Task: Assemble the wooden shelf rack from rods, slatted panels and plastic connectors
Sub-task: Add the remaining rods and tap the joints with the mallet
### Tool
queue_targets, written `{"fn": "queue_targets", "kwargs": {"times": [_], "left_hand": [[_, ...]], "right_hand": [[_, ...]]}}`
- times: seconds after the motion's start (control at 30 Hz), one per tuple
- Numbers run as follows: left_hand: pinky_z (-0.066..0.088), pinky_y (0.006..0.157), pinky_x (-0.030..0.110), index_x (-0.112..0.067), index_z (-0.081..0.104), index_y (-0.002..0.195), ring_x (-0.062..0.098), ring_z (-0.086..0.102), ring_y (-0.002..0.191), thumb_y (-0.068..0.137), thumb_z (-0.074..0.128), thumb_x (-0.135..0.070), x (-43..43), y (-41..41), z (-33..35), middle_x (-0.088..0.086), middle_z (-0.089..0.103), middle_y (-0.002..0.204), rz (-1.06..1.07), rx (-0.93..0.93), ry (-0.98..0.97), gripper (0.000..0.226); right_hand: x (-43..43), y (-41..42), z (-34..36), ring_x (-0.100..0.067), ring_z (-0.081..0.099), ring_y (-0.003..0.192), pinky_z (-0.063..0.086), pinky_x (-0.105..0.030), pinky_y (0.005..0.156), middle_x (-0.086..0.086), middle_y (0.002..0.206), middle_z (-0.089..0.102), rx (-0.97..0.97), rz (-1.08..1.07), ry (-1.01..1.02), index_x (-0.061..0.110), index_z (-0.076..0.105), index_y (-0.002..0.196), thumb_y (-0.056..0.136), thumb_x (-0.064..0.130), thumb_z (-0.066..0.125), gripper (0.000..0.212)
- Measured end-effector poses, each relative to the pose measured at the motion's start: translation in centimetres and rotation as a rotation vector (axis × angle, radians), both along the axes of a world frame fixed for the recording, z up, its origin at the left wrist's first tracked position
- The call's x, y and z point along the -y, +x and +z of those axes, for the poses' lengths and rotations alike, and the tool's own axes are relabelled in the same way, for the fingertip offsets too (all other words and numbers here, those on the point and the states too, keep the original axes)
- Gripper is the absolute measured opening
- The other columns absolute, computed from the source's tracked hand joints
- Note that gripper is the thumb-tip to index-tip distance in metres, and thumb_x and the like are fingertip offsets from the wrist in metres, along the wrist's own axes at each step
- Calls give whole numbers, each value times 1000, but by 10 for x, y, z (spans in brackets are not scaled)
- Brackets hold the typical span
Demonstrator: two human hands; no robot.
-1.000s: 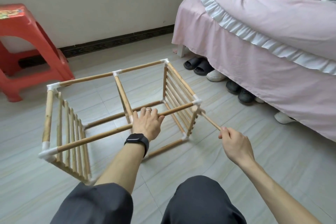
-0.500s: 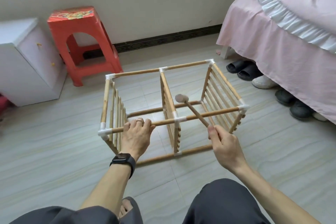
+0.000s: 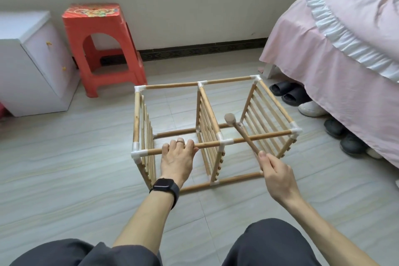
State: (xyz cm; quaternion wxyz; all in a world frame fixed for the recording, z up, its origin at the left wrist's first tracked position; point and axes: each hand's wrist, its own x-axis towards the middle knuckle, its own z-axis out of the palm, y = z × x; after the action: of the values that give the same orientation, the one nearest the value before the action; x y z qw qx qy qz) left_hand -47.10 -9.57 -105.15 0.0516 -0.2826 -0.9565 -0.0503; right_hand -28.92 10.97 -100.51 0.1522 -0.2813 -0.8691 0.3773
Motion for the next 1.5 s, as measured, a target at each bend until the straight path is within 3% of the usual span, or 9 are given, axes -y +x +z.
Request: {"fn": "queue_targets", "kwargs": {"times": [0.2, 0.3, 0.43, 0.53, 0.7, 0.83, 1.2, 1.4, 1.5], "left_hand": [[17, 115, 52, -45, 38, 142, 27, 15, 146, 103, 40, -49, 19, -2, 7, 4, 20, 157, -35, 24, 90, 39], [28, 109, 53, -31, 39, 144, 28, 32, 140, 83, 69, -39, 54, 1, 10, 6, 29, 153, 61, -185, 302, 69], [34, 106, 55, -21, 29, 143, 29, 35, 135, 78, 76, -44, 95, 4, 1, 8, 30, 150, 362, -98, 570, 84], [40, 104, 48, -21, 28, 146, 23, 41, 129, 83, 71, -49, 113, 4, -7, 2, 39, 142, 400, 80, 620, 81], [50, 80, 40, -29, 50, 111, 25, 59, 100, 102, 45, -46, 125, 1, -12, -8, 58, 93, 422, 376, 607, 20], [54, 75, 43, -29, 55, 115, 23, 60, 91, 107, 36, -39, 134, -4, -13, -2, 65, 97, 422, 333, 539, 23], [53, 68, 43, -25, 51, 110, 28, 59, 81, 108, 31, -42, 137, -3, -12, 3, 63, 87, 378, 306, 493, 25], [54, 79, 46, -27, 51, 119, 28, 61, 98, 106, 41, -34, 135, -1, -6, 2, 64, 104, 393, 310, 542, 18], [49, 94, 44, -23, 41, 143, 28, 50, 121, 88, 63, -18, 125, 2, 5, 6, 46, 141, 322, 87, 584, 59]], "right_hand": [[2, -36, 28, -18, 44, 56, 32, -36, 58, 3, 55, 43, 216, 63, -4, 19, 37, 62, 105, 50, 36, 53], [15, -63, 50, -14, 37, 54, 31, -34, 58, 1, 59, 40, 125, 197, -118, 19, 46, 67, 104, 52, 41, 50], [53, -101, 76, -11, 36, 50, 37, -15, 50, 1, 58, 39, 64, 402, -231, 14, 50, 72, 104, 47, 45, 46], [77, -120, 83, -7, 34, 46, 37, -12, 43, 6, 55, 39, 85, 510, -311, 18, 47, 67, 104, 46, 45, 46], [96, -126, 67, -7, 35, 46, 30, -22, 49, 8, 53, 41, 288, 643, -296, 22, 47, 61, 104, 50, 43, 52], [110, -125, 45, -6, 34, 47, 32, -29, 55, 9, 51, 38, 196, 684, 59, 21, 43, 59, 101, 58, 36, 57], [116, -125, 33, -8, 46, 47, 37, -32, 54, 10, 51, 52, 173, 681, 280, 16, 57, 75, 92, 76, 16, 75], [117, -126, 50, -7, 38, 45, 39, -37, 57, 7, 49, 44, 224, 678, 224, 22, 45, 57, 101, 59, 34, 59], [100, -121, 67, -5, 47, 49, 45, -35, 62, 6, 52, 52, 218, 684, 141, 19, 60, 60, 104, 50, 41, 57]]}}
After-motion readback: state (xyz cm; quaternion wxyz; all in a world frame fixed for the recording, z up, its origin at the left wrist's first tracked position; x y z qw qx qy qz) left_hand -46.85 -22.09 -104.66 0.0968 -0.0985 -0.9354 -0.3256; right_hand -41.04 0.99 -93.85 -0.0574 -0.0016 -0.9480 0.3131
